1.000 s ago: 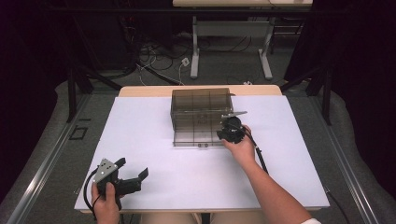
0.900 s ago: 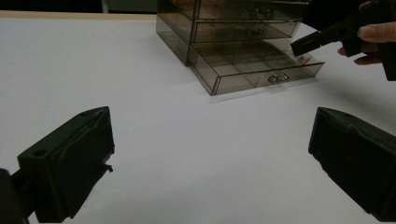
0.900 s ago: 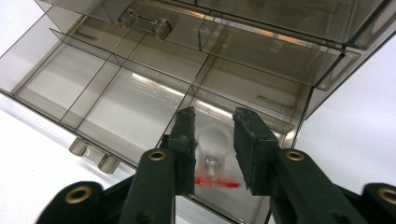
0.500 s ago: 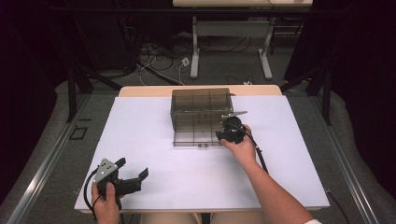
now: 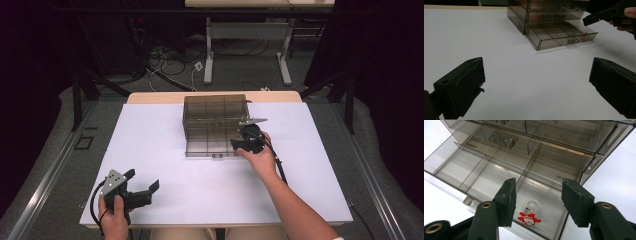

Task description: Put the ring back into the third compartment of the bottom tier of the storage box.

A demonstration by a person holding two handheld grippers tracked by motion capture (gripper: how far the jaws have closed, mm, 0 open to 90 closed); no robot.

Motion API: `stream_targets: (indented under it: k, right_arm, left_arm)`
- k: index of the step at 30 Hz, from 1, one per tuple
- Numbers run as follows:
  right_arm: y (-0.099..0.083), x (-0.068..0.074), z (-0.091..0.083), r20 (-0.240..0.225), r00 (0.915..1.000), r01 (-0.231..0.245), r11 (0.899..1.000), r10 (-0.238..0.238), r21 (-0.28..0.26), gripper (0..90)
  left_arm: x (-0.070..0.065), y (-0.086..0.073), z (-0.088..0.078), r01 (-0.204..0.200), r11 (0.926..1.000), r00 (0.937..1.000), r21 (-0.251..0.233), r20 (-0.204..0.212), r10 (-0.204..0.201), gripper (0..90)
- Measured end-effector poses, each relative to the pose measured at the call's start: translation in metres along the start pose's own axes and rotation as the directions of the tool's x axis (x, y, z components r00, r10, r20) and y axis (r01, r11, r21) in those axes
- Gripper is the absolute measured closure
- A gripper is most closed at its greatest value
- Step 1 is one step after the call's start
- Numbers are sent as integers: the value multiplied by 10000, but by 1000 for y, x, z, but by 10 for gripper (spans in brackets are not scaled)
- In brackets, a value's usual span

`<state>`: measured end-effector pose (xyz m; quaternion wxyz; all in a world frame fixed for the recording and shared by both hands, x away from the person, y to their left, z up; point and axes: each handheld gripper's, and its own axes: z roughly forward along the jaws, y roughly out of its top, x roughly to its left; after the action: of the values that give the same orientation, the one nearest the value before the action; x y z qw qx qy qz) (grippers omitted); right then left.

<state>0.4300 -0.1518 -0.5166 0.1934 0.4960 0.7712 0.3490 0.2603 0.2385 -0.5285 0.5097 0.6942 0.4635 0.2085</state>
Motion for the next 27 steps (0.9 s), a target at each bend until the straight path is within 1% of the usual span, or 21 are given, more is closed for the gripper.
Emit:
stream_targets:
  k: [1,2,5,6,9,11,12,13,14,17,18,20,23,24,27]
  right_arm:
    - [0,0,0,0,10000,0,10000,0,0,443]
    - [0,1,-2,77,10000,-24,9999,25,-113,426]
    - [1,1,-3,88,10000,1,9999,0,-134,418]
    - [1,2,-5,136,9999,-7,9999,10,-159,400]
    - [1,3,-8,-77,9999,-115,9997,114,-204,391]
    - [2,3,-10,-105,9998,-156,9995,153,-290,381]
    - [2,5,-13,-95,9998,-177,9990,174,-408,343]
    - [2,6,-15,-60,10000,-81,9988,78,-480,335]
    - [3,7,-16,-37,9999,-105,9988,104,-486,313]
    - [3,8,-20,-135,9999,-53,9982,45,-595,288]
    - [3,10,-23,-169,9999,-1,9978,-11,-670,263]
    - [3,12,-27,-203,9997,111,9977,-125,-675,242]
    - [3,14,-31,-297,9994,160,9974,-181,-705,236]
    - [3,16,-36,-380,9989,255,9966,-285,-787,224]
    - [2,19,-43,-446,9985,270,9951,-313,-950,207]
  left_arm:
    - [0,0,0,0,10000,10000,0,0,0,3]
    - [0,0,0,8,10000,10000,-21,10,-8,3]
    - [0,0,0,-4,10000,10000,-4,-2,4,3]
    - [0,0,0,15,10000,10000,-1,-8,-15,3]
    - [0,0,0,11,10000,10000,-3,-11,-11,3]
    - [0,0,0,12,10000,10000,8,-14,-12,3]
    - [0,0,0,7,10000,10000,10,-11,-7,3]
    - [0,0,0,7,10000,10000,10,-11,-7,3]
    - [0,0,0,6,10000,10000,8,-14,-6,3]
    - [0,0,0,-12,10000,10000,70,-3,12,3]
    - [0,0,0,4,10000,10000,26,5,-4,3]
    - [-1,0,1,-12,10000,10000,28,4,12,3]
    - [-1,0,1,-13,10000,10000,29,7,13,3]
    - [-1,0,1,-7,10000,10000,4,-2,7,3]
    - [0,0,0,-11,10000,10000,16,-21,11,3]
